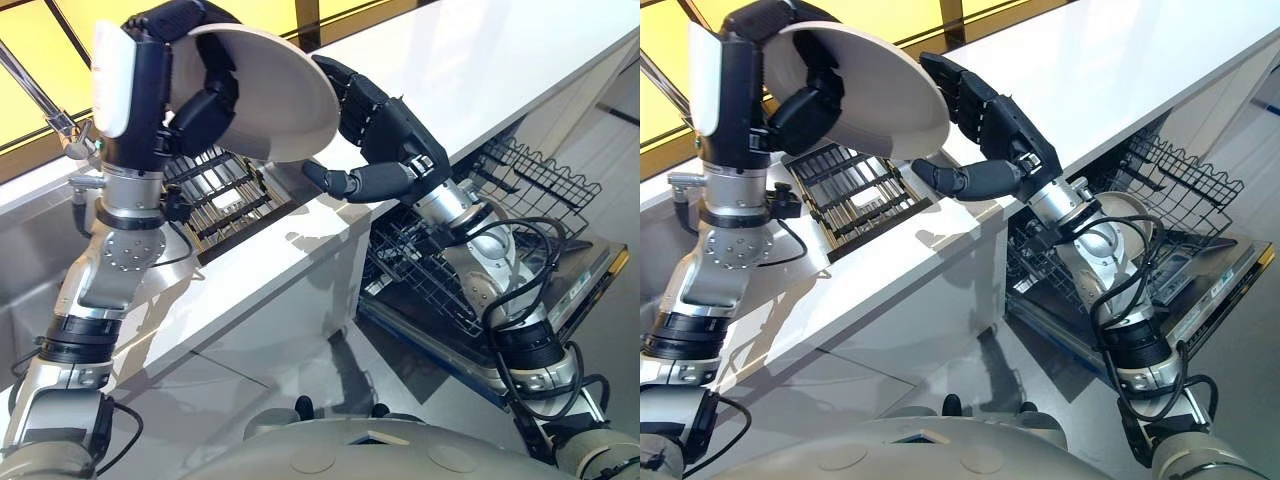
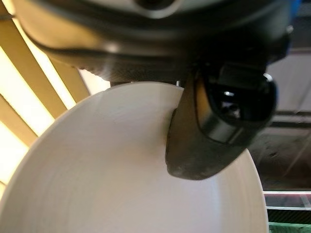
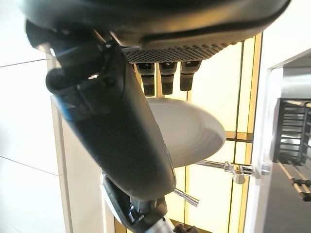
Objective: Pick up plates and place into dishwasher.
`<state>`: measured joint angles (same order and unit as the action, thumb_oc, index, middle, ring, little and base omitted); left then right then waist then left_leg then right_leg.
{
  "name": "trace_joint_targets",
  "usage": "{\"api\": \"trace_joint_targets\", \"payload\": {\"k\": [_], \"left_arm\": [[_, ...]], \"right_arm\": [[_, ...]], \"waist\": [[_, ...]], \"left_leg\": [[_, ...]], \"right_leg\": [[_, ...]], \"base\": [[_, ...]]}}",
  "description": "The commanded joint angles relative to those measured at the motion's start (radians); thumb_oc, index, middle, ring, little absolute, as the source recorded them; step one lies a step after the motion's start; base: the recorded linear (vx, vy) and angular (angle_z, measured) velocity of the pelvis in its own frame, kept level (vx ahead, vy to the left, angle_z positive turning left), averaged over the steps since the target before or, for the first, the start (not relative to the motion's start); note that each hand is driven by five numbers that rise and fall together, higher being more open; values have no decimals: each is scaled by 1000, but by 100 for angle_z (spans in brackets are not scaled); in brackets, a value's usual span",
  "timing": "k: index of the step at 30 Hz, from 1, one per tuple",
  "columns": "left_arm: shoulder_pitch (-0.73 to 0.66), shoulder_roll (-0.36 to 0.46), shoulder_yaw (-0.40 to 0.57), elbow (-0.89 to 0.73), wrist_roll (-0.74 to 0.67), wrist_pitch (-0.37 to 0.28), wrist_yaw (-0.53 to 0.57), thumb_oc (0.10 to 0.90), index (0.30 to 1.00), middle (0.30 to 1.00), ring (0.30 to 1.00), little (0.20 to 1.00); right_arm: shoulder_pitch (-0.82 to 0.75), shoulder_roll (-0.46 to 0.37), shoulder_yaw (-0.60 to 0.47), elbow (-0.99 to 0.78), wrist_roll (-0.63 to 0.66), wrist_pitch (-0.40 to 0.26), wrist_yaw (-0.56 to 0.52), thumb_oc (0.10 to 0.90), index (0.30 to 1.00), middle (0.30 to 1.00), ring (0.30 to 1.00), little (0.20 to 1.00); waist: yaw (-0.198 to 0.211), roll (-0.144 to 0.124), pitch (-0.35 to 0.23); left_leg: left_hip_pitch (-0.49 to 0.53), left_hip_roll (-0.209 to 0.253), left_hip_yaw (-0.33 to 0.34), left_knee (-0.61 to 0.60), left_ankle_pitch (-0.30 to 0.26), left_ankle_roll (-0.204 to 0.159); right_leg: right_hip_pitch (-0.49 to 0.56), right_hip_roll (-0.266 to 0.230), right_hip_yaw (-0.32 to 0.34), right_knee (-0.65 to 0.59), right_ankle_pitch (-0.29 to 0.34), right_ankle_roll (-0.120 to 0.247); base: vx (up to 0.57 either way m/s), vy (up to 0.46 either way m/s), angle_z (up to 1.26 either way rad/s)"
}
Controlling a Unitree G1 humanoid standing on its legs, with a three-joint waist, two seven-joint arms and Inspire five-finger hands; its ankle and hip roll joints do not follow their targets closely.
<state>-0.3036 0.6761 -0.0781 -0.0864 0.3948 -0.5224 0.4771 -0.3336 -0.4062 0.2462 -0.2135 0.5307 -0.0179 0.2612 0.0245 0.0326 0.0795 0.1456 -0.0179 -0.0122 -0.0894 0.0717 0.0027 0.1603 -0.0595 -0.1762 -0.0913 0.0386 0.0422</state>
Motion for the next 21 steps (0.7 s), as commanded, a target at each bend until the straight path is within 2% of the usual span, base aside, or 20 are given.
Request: {"api": "trace_joint_targets", "payload": {"k": [1, 8, 9, 10, 14, 21], "left_arm": [[-148, -30, -15, -37, 2, -36, 82, 100, 300, 300, 300, 200], [-135, -110, -94, -44, -19, -54, 71, 100, 300, 300, 300, 200], [-131, -119, -104, -41, -15, -63, 75, 100, 300, 300, 300, 200], [-129, -126, -111, -40, -19, -68, 73, 100, 300, 300, 300, 200], [-104, -150, -125, -60, -25, -83, 53, 100, 300, 300, 300, 200], [-47, -160, -85, -83, -51, -61, 13, 100, 300, 300, 300, 200]], "right_arm": [[-128, 45, 3, -77, 19, -151, -52, 800, 900, 900, 900, 900], [-109, 75, 50, -62, -3, -172, -96, 800, 900, 900, 900, 900], [-105, 76, 56, -58, -8, -178, -104, 501, 644, 644, 644, 601], [-100, 76, 59, -54, -10, -182, -110, 100, 300, 300, 300, 200], [-76, 79, 56, -44, -18, -204, -145, 100, 300, 300, 300, 200], [-21, 75, 4, -58, -49, -254, -182, 100, 300, 300, 300, 200]], "waist": [[-1, 1, -80], [-8, -2, -76], [-9, -2, -75], [-9, -3, -75], [-10, -5, -73], [-8, -5, -73]], "left_leg": [[-1, -48, 38, 2, -105, 30], [0, -44, 47, 2, -108, 32], [0, -43, 50, 2, -108, 32], [-1, -43, 52, 2, -108, 32], [-3, -41, 55, 2, -108, 32], [-7, -38, 53, 2, -110, 33]], "right_leg": [[-26, 73, -19, 104, -134, -18], [-27, 76, -11, 92, -130, -14], [-27, 75, -10, 89, -129, -13], [-27, 75, -10, 87, -128, -13], [-27, 75, -10, 76, -122, -12], [-27, 75, -11, 64, -115, -10]], "base": [[0, 0, 0], [0, 0, 0], [0, 0, 0], [0, 0, 0], [0, 0, 0], [0, 0, 0]]}}
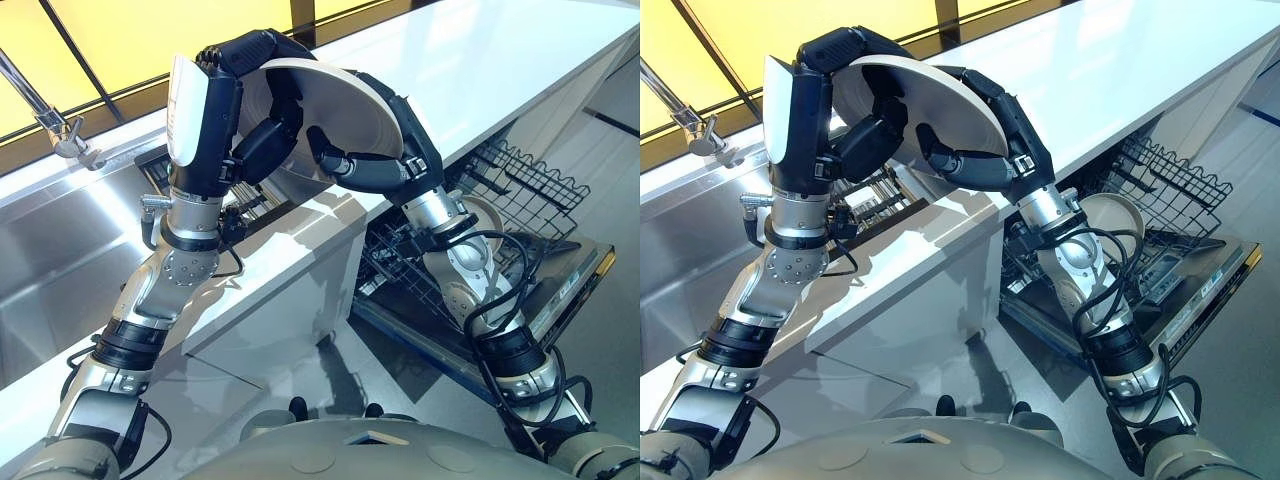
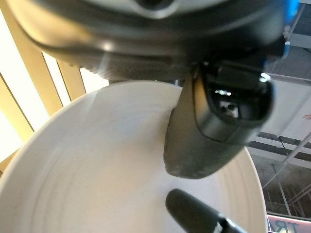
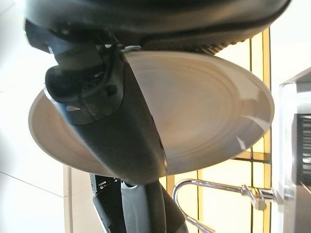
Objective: Pick up plates and place into dishwasher.
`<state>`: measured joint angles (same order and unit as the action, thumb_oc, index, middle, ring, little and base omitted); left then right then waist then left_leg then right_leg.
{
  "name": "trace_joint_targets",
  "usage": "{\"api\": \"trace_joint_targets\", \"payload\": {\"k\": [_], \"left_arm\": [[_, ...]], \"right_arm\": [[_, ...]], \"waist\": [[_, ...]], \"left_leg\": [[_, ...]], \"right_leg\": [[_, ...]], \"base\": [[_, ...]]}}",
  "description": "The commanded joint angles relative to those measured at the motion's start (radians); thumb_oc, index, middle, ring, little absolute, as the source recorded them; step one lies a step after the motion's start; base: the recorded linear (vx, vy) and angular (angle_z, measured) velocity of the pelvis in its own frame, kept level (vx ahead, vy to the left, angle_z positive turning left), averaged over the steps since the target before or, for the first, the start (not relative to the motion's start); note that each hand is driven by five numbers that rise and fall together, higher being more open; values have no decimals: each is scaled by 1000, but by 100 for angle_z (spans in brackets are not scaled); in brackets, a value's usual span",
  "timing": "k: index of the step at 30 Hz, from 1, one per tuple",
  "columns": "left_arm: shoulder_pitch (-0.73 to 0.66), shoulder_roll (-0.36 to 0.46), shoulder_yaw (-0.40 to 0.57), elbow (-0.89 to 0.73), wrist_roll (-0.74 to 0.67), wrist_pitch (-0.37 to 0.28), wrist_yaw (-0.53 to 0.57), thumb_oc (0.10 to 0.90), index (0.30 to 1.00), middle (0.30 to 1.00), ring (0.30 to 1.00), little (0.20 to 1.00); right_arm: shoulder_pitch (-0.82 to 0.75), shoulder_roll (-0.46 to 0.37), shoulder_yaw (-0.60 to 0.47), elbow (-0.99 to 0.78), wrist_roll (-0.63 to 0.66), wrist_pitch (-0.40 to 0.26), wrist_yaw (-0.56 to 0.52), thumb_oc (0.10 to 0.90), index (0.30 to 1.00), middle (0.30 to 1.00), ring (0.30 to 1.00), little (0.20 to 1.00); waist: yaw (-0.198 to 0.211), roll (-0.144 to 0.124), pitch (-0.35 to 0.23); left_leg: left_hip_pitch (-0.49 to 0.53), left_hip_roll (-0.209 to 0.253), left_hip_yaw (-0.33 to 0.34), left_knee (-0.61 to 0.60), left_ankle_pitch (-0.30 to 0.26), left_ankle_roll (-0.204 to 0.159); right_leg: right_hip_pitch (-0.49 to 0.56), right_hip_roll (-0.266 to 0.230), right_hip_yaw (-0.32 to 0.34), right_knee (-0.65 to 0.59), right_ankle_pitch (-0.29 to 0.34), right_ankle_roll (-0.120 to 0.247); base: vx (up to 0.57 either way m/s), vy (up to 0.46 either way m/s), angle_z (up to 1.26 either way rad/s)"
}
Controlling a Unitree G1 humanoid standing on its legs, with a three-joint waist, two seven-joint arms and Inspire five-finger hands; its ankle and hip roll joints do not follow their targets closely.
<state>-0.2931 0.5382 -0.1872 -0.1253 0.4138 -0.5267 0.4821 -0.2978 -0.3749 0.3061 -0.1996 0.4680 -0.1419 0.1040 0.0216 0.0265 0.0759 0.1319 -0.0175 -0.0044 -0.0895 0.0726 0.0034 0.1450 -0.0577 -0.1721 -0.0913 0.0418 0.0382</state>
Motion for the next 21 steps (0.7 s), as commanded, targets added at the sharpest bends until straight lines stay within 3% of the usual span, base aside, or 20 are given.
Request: {"api": "trace_joint_targets", "payload": {"k": [1, 8, 10, 11, 17, 18, 21], "left_arm": [[-44, -23, 37, -47, -83, -54, -6, 100, 300, 300, 300, 200], [74, -11, 183, 19, -106, -44, 35, 111, 309, 309, 309, 211], [100, -9, 230, 40, -128, -25, 28, 421, 575, 575, 575, 521], [105, -7, 241, 46, -142, -16, 25, 800, 900, 900, 900, 900], [144, -17, 297, 119, -453, 63, -228, 800, 900, 900, 900, 900], [150, -25, 300, 131, -555, 110, -328, 800, 900, 900, 900, 900], [175, -35, 318, 154, -680, 175, -473, 800, 900, 900, 900, 900]], "right_arm": [[-44, 43, -69, -76, 13, -131, -18, 100, 300, 300, 300, 200], [26, 11, -156, -73, -18, -172, -13, 100, 300, 300, 300, 200], [34, 4, -181, -62, -23, -179, -18, 100, 300, 300, 300, 200], [36, 3, -187, -59, -24, -179, -21, 100, 300, 300, 300, 200], [30, -9, -251, -18, -61, -208, -121, 100, 300, 300, 300, 200], [25, -15, -273, -2, -71, -219, -165, 100, 300, 300, 300, 200], [28, -28, -340, 38, -91, -242, -250, 100, 300, 300, 300, 200]], "waist": [[-5, 0, -71], [3, -1, -76], [7, 0, -78], [8, 0, -79], [16, 6, -80], [18, 7, -78], [21, 8, -75]], "left_leg": [[6, -38, 44, 2, -111, 32], [7, -41, 37, 2, -110, 31], [7, -41, 34, 2, -110, 30], [7, -41, 33, 2, -109, 30], [10, -41, 27, 2, -108, 28], [12, -41, 26, 2, -108, 29], [17, -41, 25, 2, -109, 32]], "right_leg": [[-12, 72, -15, 63, -118, -5], [-11, 68, -18, 60, -116, -8], [-9, 68, -21, 60, -117, -9], [-9, 67, -22, 61, -117, -10], [-7, 62, -30, 68, -114, -6], [-6, 61, -33, 70, -113, -4], [-4, 60, -37, 73, -113, -1]], "base": [[0, 0, 0], [4, 0, 0], [32, 1, 2], [31, 3, 2], [22, 3, 4], [30, -11, 6], [28, -19, 6]]}}
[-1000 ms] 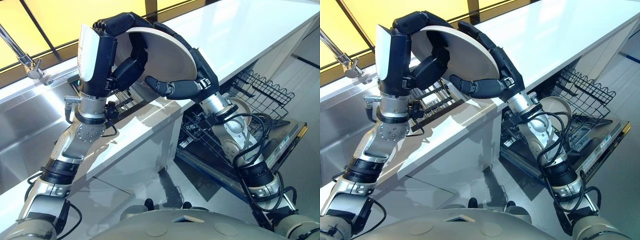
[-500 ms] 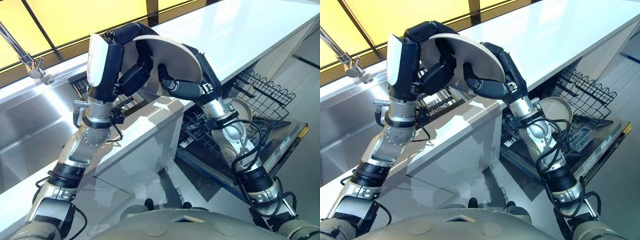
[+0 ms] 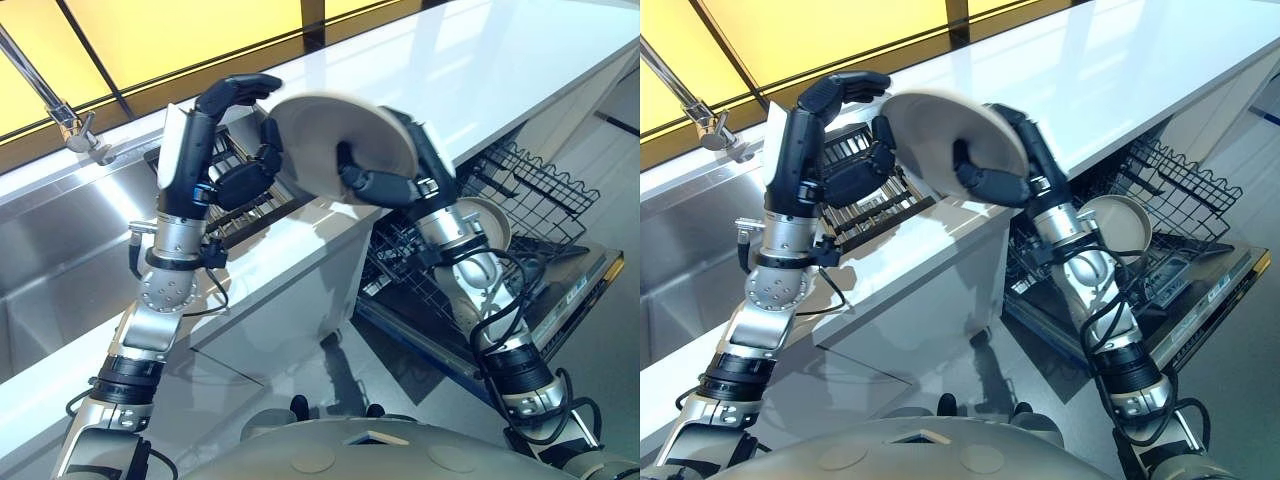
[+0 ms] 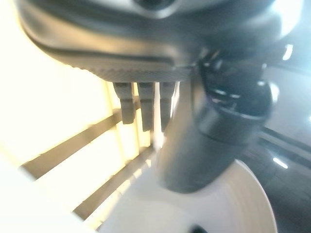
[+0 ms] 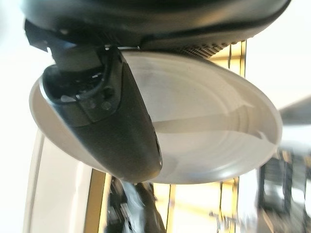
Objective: Pick up plates and place into dishwasher.
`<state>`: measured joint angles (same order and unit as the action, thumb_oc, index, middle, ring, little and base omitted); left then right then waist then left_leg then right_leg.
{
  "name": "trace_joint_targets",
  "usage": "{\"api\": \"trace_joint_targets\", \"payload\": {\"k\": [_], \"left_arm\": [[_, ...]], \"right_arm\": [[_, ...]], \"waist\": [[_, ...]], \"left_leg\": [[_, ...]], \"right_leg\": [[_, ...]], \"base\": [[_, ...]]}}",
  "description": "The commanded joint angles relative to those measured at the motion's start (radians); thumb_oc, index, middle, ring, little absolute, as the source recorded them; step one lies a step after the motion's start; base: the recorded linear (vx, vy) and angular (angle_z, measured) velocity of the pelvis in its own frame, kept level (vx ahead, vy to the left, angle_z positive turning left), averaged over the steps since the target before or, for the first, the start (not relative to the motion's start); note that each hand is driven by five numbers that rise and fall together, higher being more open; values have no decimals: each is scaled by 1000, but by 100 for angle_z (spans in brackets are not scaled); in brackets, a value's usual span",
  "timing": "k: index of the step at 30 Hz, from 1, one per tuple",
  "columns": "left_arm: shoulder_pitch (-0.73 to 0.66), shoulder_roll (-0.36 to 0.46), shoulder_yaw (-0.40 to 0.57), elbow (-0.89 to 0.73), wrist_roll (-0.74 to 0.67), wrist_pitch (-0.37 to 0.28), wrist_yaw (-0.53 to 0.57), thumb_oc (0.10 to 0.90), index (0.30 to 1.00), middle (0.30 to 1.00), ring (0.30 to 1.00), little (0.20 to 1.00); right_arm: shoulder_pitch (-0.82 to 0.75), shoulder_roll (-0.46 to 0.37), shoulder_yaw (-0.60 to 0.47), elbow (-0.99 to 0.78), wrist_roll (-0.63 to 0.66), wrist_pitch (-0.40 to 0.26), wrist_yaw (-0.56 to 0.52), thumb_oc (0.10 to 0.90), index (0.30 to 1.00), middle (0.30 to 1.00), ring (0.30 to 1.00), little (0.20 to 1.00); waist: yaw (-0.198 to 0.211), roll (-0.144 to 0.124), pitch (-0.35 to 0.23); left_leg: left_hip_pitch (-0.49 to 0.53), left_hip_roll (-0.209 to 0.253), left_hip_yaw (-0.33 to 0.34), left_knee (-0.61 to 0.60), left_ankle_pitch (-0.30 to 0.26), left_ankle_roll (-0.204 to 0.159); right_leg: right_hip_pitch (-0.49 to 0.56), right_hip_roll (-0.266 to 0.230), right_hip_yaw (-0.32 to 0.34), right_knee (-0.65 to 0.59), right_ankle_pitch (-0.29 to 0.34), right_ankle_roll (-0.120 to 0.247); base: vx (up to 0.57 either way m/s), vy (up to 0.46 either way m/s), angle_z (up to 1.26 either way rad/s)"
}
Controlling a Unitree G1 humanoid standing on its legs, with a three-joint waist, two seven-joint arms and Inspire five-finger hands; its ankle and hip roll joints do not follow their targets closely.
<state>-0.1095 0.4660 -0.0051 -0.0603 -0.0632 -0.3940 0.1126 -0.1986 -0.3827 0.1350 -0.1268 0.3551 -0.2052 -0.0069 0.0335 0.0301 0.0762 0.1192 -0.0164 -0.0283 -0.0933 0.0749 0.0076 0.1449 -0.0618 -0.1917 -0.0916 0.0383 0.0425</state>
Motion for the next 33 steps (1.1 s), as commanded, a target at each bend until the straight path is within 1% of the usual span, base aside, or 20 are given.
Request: {"api": "trace_joint_targets", "payload": {"k": [1, 3, 4, 6, 8, 11, 14, 15, 17, 18, 20, 21, 23, 24, 29, 30, 33], "left_arm": [[-2, 40, 142, 90, -227, 55, -120, 800, 900, 900, 900, 900], [14, 38, 156, 102, -232, 65, -155, 800, 900, 900, 900, 900], [20, 46, 165, 109, -259, 83, -186, 800, 900, 900, 900, 900], [20, 53, 169, 134, -260, 83, -198, 800, 900, 900, 900, 900], [15, 75, 172, 168, -255, 79, -203, 800, 900, 900, 900, 900], [6, 97, 174, 202, -261, 76, -203, 800, 900, 900, 900, 900], [5, 107, 189, 217, -268, 73, -208, 800, 900, 900, 900, 900], [9, 107, 199, 219, -266, 69, -209, 800, 900, 900, 900, 900], [17, 108, 219, 220, -270, 62, -206, 800, 900, 900, 900, 900], [26, 104, 232, 214, -266, 59, -206, 800, 900, 900, 900, 900], [44, 97, 255, 206, -257, 46, -197, 800, 900, 900, 900, 900], [49, 95, 261, 204, -254, 42, -189, 800, 900, 900, 900, 900], [54, 90, 272, 200, -246, 34, -179, 800, 900, 900, 900, 900], [55, 88, 275, 194, -243, 38, -174, 800, 900, 900, 900, 900], [62, 66, 273, 176, -218, 33, -155, 800, 900, 900, 900, 900], [62, 63, 271, 175, -215, 32, -152, 800, 900, 900, 900, 900], [71, 44, 261, 154, -201, 31, -142, 800, 900, 900, 900, 900]], "right_arm": [[-67, -30, -189, -29, 23, -184, -156, 100, 300, 300, 300, 200], [-52, -37, -220, -11, 22, -208, -175, 100, 300, 300, 300, 200], [-44, -42, -237, -1, 18, -221, -194, 100, 300, 300, 300, 200], [-43, -51, -250, 26, 3, -243, -228, 100, 300, 300, 300, 200], [-47, -63, -266, 67, -52, -267, -314, 100, 300, 300, 300, 200], [-64, -104, -299, 134, -118, -260, -418, 100, 300, 300, 300, 200], [-63, -151, -341, 213, -196, -225, -493, 100, 300, 300, 300, 200], [-56, -166, -357, 244, -218, -199, -510, 100, 300, 300, 300, 200], [-35, -186, -380, 290, -247, -167, -518, 100, 300, 300, 300, 200], [-18, -194, -394, 315, -268, -136, -503, 100, 300, 300, 300, 200], [18, -203, -402, 349, -313, -109, -492, 100, 300, 300, 300, 200], [30, -204, -402, 371, -350, -85, -479, 100, 300, 300, 300, 200], [45, -216, -388, 430, -432, -68, -470, 100, 300, 300, 300, 200], [51, -225, -380, 455, -471, -50, -459, 100, 300, 300, 300, 200], [50, -257, -325, 552, -590, -29, -438, 100, 300, 300, 300, 200], [47, -261, -320, 561, -598, -28, -434, 100, 300, 300, 300, 200], [25, -284, -291, 611, -617, -22, -395, 100, 300, 300, 300, 200]], "waist": [[9, 5, -74], [9, 5, -73], [10, 5, -72], [10, 6, -72], [10, 7, -72], [11, 8, -72], [12, 7, -73], [13, 7, -73], [13, 6, -71], [13, 6, -70], [12, 8, -66], [11, 9, -64], [12, 11, -57], [13, 12, -53], [16, 27, -24], [17, 29, -21], [23, 47, 1]], "left_leg": [[32, -43, 49, 6, -112, 28], [35, -42, 51, 6, -113, 29], [37, -43, 52, 6, -114, 30], [39, -44, 52, 6, -114, 30], [42, -45, 52, 6, -115, 30], [45, -46, 51, 6, -118, 28], [45, -46, 51, 6, -118, 27], [45, -46, 50, 6, -118, 26], [46, -45, 50, 6, -117, 26], [46, -45, 50, 6, -116, 25], [45, -45, 51, 6, -114, 25], [46, -44, 50, 6, -113, 24], [45, -44, 49, 6, -110, 22], [50, -44, 45, 6, -117, 20], [43, -45, 37, 6, -105, 12], [41, -45, 36, 6, -103, 11], [25, -47, 26, 6, -86, 3]], "right_leg": [[-3, 63, -19, 73, -108, -5], [-2, 64, -19, 71, -108, -5], [-1, 63, -19, 71, -107, -4], [1, 64, -19, 69, -108, -4], [3, 64, -19, 67, -108, -3], [6, 65, -19, 66, -111, -2], [8, 65, -18, 66, -110, 0], [7, 65, -18, 67, -109, 0], [8, 65, -18, 68, -109, 1], [8, 65, -18, 69, -110, 1], [6, 64, -18, 71, -111, -1], [4, 63, -19, 73, -112, -2], [5, 62, -24, 74, -115, -5], [9, 60, -24, 75, -124, -5], [1, 50, -33, 83, -122, -9], [0, 49, -33, 84, -122, -9], [-10, 39, -37, 93, -121, -11]], "base": [[27, -20, 5], [29, -18, 4], [33, -15, 2], [39, -12, 1], [48, -9, 0], [46, -6, -1], [55, -13, 1], [67, -14, 3], [73, -11, 3], [77, 0, 2], [80, 9, 0], [78, 15, 0], [95, 18, -1], [101, 24, 0], [46, 43, 3], [-9, 86, 6], [-18, 90, 12]]}}
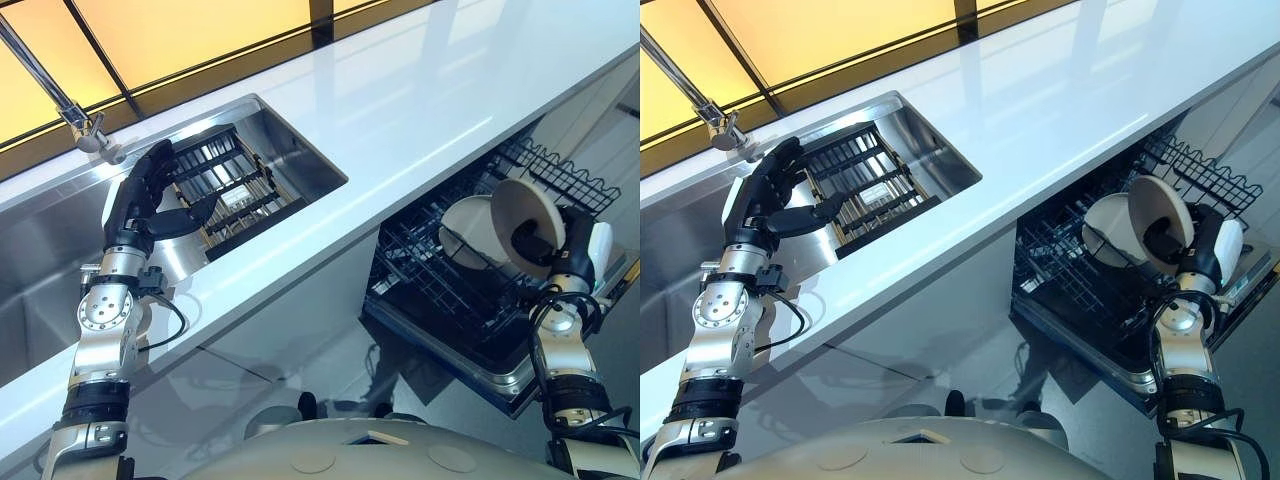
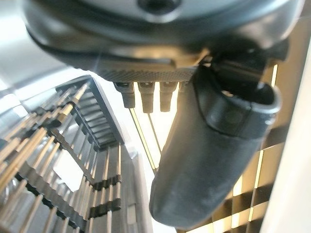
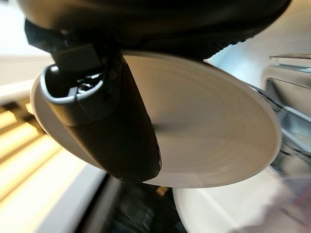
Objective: Pick up plates and place into dishwasher.
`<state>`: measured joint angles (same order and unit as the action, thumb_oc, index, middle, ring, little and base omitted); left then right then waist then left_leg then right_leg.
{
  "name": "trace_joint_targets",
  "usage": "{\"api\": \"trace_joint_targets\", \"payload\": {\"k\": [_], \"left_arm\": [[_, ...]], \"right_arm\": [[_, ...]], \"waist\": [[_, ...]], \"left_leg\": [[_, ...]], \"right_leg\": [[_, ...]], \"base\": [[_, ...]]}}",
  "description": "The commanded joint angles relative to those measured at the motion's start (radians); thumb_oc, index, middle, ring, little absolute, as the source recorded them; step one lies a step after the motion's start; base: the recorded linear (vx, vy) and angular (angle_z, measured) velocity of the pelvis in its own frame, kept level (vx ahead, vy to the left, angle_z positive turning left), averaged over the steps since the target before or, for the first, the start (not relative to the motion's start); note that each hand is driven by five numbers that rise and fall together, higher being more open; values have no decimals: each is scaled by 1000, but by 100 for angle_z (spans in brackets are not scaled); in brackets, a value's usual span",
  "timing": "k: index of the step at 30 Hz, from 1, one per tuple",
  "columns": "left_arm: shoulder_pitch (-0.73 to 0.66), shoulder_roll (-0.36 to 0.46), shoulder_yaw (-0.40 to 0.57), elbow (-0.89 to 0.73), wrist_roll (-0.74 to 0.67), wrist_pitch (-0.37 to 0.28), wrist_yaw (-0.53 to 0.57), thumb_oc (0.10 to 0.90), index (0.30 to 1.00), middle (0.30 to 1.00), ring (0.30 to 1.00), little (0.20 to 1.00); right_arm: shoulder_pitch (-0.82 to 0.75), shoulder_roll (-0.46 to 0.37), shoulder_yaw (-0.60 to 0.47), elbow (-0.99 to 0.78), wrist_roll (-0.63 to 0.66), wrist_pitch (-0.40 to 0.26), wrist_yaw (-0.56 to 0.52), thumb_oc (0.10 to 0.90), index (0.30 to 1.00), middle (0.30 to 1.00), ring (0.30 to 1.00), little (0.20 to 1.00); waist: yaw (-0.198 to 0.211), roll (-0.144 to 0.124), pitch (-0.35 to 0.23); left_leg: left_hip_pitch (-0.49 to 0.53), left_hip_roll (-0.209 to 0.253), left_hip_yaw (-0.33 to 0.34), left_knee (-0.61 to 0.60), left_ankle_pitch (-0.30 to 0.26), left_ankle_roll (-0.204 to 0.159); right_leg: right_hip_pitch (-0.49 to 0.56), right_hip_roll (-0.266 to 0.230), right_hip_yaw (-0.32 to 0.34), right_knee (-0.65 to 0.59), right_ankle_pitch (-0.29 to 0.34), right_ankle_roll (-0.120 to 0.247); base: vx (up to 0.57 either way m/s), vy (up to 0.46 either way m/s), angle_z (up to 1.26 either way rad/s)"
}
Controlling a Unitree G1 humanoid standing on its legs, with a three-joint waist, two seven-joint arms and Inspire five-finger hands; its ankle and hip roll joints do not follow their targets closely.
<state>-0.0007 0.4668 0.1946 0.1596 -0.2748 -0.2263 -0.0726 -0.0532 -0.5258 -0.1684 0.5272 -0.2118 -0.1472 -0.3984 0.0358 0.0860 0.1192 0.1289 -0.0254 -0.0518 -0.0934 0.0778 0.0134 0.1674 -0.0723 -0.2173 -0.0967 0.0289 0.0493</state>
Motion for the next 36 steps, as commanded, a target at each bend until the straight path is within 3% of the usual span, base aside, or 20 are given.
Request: {"api": "trace_joint_targets", "payload": {"k": [1, 6, 11, 19, 21, 22, 27, 36], "left_arm": [[-34, 39, 62, -70, 8, -137, 43, 800, 900, 900, 900, 900], [-6, 11, 64, -89, 8, -139, 43, 800, 900, 900, 900, 900], [26, -1, 76, -94, -20, -146, 31, 800, 900, 900, 900, 900], [65, 6, 71, -129, -47, -116, -3, 800, 900, 900, 900, 900], [67, 14, 69, -132, -57, -109, -13, 800, 900, 900, 900, 900], [67, 17, 67, -135, -58, -106, -14, 800, 900, 900, 900, 900], [59, 24, 56, -134, -56, -98, -21, 800, 900, 900, 900, 900], [34, 32, 58, -115, -37, -89, -31, 800, 900, 900, 900, 900]], "right_arm": [[-124, -144, 21, -33, -53, -80, 7, 100, 300, 300, 300, 200], [-115, -132, 61, -5, -81, -89, 45, 100, 300, 300, 300, 200], [-104, -102, 103, 49, -125, -52, 52, 100, 300, 300, 300, 200], [-98, -74, 166, 188, -193, 178, 143, 100, 300, 300, 300, 200], [-104, -66, 176, 222, -197, 223, 168, 243, 422, 422, 422, 343], [-105, -62, 181, 229, -198, 235, 172, 800, 900, 900, 900, 900], [-108, -36, 190, 191, -159, 263, 145, 800, 900, 900, 900, 900], [-115, -44, 140, 41, -181, 138, 82, 800, 900, 900, 900, 900]], "waist": [[22, -5, -37], [35, 18, -22], [50, 31, -25], [71, 43, -36], [76, 43, -39], [77, 42, -41], [80, 32, -47], [69, 4, -66]], "left_leg": [[12, -38, 48, 6, -86, -5], [8, -42, 40, 6, -67, -11], [13, -47, 37, 6, -55, -14], [23, -54, 27, 6, -37, -16], [27, -54, 24, 6, -35, -15], [28, -55, 22, 6, -35, -15], [40, -56, 13, 7, -38, -10], [61, -55, 20, 8, -64, 2]], "right_leg": [[-35, 48, -12, 102, -113, -17], [-37, 37, -19, 120, -116, -21], [-28, 30, -29, 129, -118, -24], [-14, 22, -48, 150, -120, -30], [-10, 22, -52, 152, -119, -29], [-9, 22, -52, 153, -119, -28], [0, 23, -57, 158, -118, -24], [12, 28, -57, 136, -107, -9]], "base": [[-5, 81, 18], [23, 75, 10], [48, 51, 8], [33, 25, 4], [0, 0, 0], [0, 0, 0], [11, -33, 6], [0, -54, 0]]}}
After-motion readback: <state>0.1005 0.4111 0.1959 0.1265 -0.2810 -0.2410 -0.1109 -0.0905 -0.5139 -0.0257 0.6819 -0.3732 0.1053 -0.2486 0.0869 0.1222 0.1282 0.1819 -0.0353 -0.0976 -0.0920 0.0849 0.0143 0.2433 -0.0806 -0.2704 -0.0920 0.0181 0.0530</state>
